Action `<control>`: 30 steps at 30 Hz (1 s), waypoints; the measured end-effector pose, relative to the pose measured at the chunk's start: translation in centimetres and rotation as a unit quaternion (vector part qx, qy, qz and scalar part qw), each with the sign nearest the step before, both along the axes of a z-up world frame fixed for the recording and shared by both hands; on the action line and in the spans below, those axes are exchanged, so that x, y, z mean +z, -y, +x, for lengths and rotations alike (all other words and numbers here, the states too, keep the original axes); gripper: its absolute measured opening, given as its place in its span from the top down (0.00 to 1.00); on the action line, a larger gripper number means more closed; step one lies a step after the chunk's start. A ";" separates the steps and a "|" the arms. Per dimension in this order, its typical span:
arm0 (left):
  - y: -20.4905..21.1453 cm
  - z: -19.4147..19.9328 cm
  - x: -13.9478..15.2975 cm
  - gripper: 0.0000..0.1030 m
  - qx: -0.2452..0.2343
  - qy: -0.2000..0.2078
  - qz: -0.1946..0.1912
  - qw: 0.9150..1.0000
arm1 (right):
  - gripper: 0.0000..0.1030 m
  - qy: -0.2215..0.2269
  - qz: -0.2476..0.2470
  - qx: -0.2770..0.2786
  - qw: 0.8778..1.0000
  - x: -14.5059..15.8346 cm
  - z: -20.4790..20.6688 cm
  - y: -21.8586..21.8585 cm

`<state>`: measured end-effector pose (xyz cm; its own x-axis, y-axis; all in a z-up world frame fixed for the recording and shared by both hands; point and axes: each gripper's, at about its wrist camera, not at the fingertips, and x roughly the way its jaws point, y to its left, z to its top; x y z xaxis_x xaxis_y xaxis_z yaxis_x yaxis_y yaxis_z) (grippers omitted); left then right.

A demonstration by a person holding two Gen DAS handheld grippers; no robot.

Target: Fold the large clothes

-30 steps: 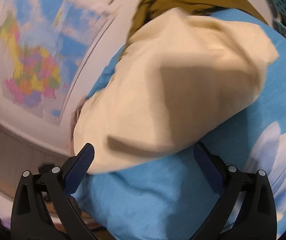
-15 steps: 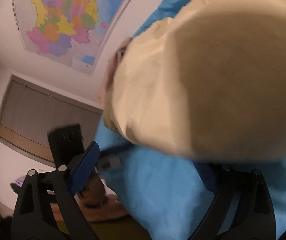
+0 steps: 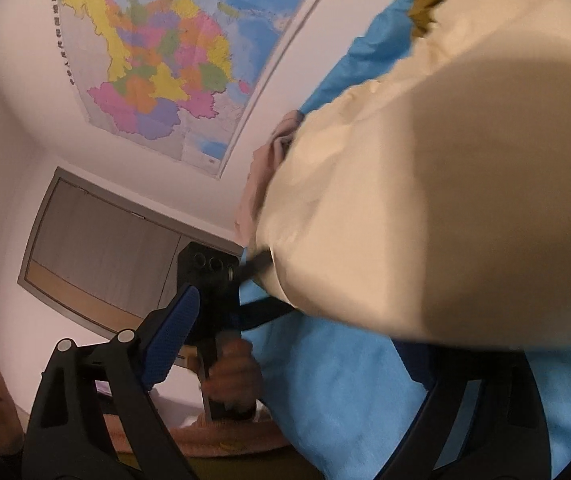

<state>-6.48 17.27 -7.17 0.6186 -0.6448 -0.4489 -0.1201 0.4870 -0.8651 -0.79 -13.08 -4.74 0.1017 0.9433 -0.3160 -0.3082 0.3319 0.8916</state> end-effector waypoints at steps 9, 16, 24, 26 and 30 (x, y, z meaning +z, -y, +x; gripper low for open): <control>0.9 0.1 1.0 0.41 0.011 -0.001 0.076 0.997 | 0.06 -0.030 -0.078 -0.205 0.975 -1.7 -1.7 12.0; 1.0 0.8 1.4 0.41 0.002 -0.013 0.131 0.991 | 0.04 -0.030 -0.106 -0.267 0.957 -1.7 0.7 12.6; 2.7 2.1 2.5 0.42 -0.008 -0.032 0.214 0.976 | 0.04 -0.018 -0.104 -0.283 0.953 -1.3 2.9 11.2; 2.8 2.1 2.4 0.42 -0.006 -0.033 0.222 0.975 | 0.04 -0.018 -0.101 -0.287 0.952 -1.3 3.0 11.3; 3.9 2.3 2.9 0.42 -0.007 -0.035 0.258 0.965 | 0.04 -0.017 -0.106 -0.290 0.951 -1.0 3.4 11.0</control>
